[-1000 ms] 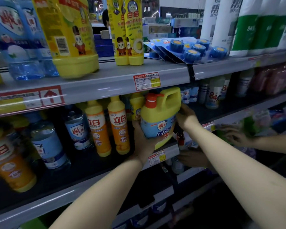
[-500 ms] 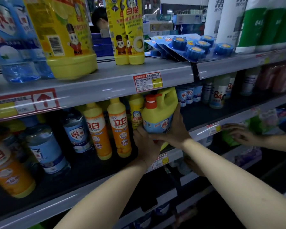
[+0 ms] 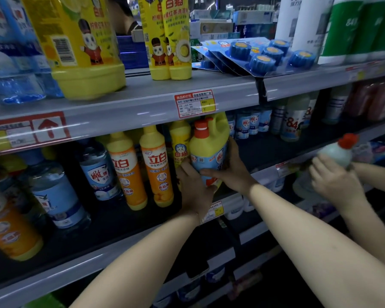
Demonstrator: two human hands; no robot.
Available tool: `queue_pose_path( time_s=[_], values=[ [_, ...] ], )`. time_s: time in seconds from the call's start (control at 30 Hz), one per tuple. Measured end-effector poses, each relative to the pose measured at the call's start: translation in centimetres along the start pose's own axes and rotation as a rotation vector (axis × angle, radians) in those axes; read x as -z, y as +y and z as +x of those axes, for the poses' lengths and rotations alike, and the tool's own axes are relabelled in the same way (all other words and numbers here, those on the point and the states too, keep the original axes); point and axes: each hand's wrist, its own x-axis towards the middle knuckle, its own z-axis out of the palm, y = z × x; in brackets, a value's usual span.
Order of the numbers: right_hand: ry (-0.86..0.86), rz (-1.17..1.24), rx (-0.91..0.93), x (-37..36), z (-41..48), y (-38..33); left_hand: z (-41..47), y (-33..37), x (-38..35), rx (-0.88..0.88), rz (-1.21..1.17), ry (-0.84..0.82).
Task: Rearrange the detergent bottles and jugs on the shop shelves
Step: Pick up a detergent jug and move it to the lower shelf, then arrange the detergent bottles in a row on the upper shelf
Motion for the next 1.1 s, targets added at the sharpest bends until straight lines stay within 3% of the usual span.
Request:
queue_pose_path(
  time_s=[0.3, 0.4, 0.53, 0.73, 0.87, 1.1],
  values=[
    [0.144, -0.227, -0.001, 0.1, -0.9, -1.4, -1.3, 0.7, -0.8, -0.052, 0.203, -0.088],
    [0.186, -0.564, 0.114, -1.3, -2.3, -3.7, -1.2, 0.5, -0.1, -0.067, 0.129, -0.170],
    [0.054, -0.823, 0.330, -4.2, -3.0, -6.9, -1.1, -0.1, 1.7, -0.054, 0.118, -0.246],
    [0.136, -0.530, 0.102, -8.4, 1.5, -10.2, -0.6, -1.2, 6.2, 0.002, 0.173, -0.293],
    [0.080, -0.408, -0.084, -8.2, 4.1, -9.1, -1.0, -1.6, 7.3, 0.032, 0.200, -0.365],
    [0.090, -0.501, 0.115, -8.2, 1.6, -8.5, -1.3, -1.0, 9.8, 0.038, 0.165, -0.221]
  ],
)
